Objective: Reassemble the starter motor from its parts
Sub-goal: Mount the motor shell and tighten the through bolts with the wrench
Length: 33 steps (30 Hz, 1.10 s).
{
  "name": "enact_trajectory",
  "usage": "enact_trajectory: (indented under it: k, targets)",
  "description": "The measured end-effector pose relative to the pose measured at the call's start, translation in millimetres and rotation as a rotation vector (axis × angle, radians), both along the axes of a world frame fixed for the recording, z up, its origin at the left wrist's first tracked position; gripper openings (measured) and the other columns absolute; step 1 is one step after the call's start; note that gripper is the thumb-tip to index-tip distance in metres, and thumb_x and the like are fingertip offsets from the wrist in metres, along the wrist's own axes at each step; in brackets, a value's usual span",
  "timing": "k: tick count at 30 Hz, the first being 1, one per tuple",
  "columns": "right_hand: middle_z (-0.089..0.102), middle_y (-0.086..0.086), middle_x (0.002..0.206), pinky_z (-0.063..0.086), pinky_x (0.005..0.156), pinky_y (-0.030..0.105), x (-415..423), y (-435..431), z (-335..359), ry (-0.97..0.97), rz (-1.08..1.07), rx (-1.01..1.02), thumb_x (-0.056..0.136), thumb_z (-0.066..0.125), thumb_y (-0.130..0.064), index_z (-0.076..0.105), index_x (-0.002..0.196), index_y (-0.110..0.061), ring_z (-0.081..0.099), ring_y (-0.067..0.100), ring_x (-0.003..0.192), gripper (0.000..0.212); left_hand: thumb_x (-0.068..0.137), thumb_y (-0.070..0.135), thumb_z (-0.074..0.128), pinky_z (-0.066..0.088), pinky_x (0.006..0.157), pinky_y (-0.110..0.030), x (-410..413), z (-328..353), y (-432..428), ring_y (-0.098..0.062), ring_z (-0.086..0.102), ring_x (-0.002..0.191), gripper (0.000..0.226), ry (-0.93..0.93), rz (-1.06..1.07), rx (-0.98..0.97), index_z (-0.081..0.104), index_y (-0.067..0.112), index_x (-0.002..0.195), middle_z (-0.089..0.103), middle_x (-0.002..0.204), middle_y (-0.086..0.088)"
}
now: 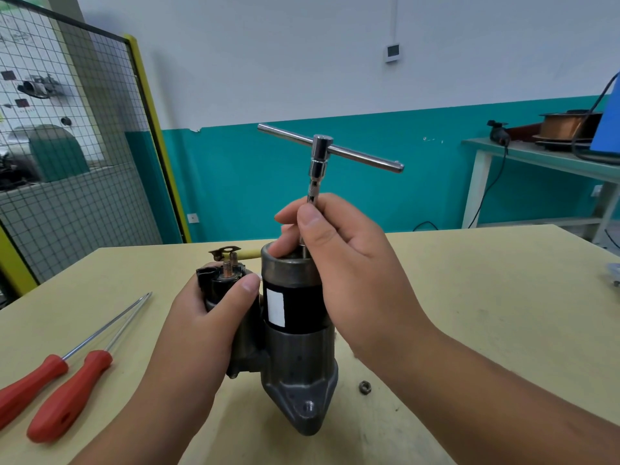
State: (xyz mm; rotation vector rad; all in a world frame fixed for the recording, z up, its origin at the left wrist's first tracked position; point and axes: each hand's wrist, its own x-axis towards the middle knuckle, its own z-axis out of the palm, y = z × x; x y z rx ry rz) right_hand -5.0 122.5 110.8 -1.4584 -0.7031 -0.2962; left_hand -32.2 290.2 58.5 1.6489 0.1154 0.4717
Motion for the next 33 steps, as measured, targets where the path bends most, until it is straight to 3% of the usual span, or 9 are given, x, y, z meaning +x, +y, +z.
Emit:
enact_trajectory:
  k: [4, 7, 15, 18, 22, 25, 29, 33]
  targets:
    - [0.075, -0.006, 0.089, 0.053, 0.079, 0.014, 1.2, -0.2, -1.5, 0.011, 0.023, 0.030, 0.106, 0.039, -0.043, 0.067, 0.109, -0.033, 0.069, 0.008, 0.096, 0.030, 0.060, 0.076, 0.069, 0.049, 0.041, -0.030, 0.8, -1.0, 0.8, -0.033, 0.076, 0.081, 0.051, 0.004, 0.008, 0.005, 0.074, 0.044, 0.100, 0.081, 0.093, 0.000]
    - [0.075, -0.007, 0.089, 0.056, 0.078, 0.017, 1.2, -0.2, -1.1, 0.019, 0.032, 0.031, 0.106, 0.040, -0.044, 0.067, 0.103, -0.034, 0.071, 0.009, 0.093, 0.028, 0.061, 0.076, 0.069, 0.047, 0.040, -0.024, 0.7, -0.7, 1.4, -0.033, 0.075, 0.081, 0.051, -0.002, 0.008, 0.007, 0.074, 0.044, 0.100, 0.080, 0.091, 0.002]
    - [0.076, -0.007, 0.086, 0.056, 0.078, 0.018, 2.7, 0.1, 0.3, 0.008, 0.017, 0.037, 0.106, 0.046, -0.042, 0.064, 0.096, -0.027, 0.071, 0.009, 0.086, 0.025, 0.058, 0.077, 0.070, 0.050, 0.040, -0.028, 1.0, -1.1, 0.9, -0.033, 0.079, 0.085, 0.047, 0.001, 0.015, -0.005, 0.073, 0.049, 0.096, 0.081, 0.093, 0.004]
    - [0.076, -0.009, 0.087, 0.054, 0.077, 0.014, 2.4, 0.4, 0.4, 0.014, 0.010, 0.033, 0.105, 0.047, -0.046, 0.066, 0.098, -0.031, 0.070, 0.007, 0.088, 0.025, 0.060, 0.075, 0.073, 0.062, 0.049, -0.045, 2.0, -1.2, 0.4, -0.033, 0.080, 0.089, 0.049, -0.004, 0.006, -0.026, 0.074, 0.047, 0.099, 0.081, 0.097, 0.002]
    - [0.076, -0.006, 0.089, 0.054, 0.076, 0.016, 3.6, -1.2, -1.3, 0.048, 0.039, 0.048, 0.105, 0.042, -0.043, 0.068, 0.100, -0.035, 0.070, 0.007, 0.090, 0.027, 0.062, 0.075, 0.073, 0.059, 0.051, -0.042, 2.5, -4.3, 1.8, -0.033, 0.080, 0.092, 0.051, -0.013, 0.012, -0.019, 0.074, 0.044, 0.102, 0.081, 0.098, 0.001]
    - [0.076, -0.005, 0.088, 0.055, 0.077, 0.016, 3.0, -1.1, -0.6, 0.052, 0.043, 0.048, 0.105, 0.042, -0.043, 0.067, 0.099, -0.033, 0.071, 0.007, 0.089, 0.027, 0.061, 0.074, 0.073, 0.066, 0.062, -0.056, 1.7, -4.2, 2.0, -0.028, 0.080, 0.092, 0.050, -0.020, 0.005, -0.019, 0.075, 0.046, 0.102, 0.082, 0.099, 0.003]
    - [0.075, -0.010, 0.086, 0.055, 0.077, 0.023, 2.9, 1.6, -1.7, -0.004, -0.006, 0.022, 0.104, 0.045, -0.044, 0.063, 0.095, -0.033, 0.072, 0.011, 0.090, 0.023, 0.060, 0.076, 0.071, 0.063, 0.058, -0.047, 2.2, -4.9, 1.4, -0.028, 0.080, 0.090, 0.050, -0.014, 0.007, -0.011, 0.074, 0.047, 0.101, 0.082, 0.099, 0.003]
    - [0.076, -0.009, 0.088, 0.054, 0.076, 0.019, 3.2, 1.0, -2.1, 0.010, 0.012, 0.038, 0.104, 0.045, -0.045, 0.064, 0.097, -0.035, 0.070, 0.008, 0.090, 0.023, 0.059, 0.078, 0.069, 0.060, 0.053, -0.044, 2.0, -4.7, 1.4, -0.030, 0.080, 0.086, 0.051, -0.006, 0.012, -0.008, 0.072, 0.050, 0.101, 0.082, 0.096, 0.004]
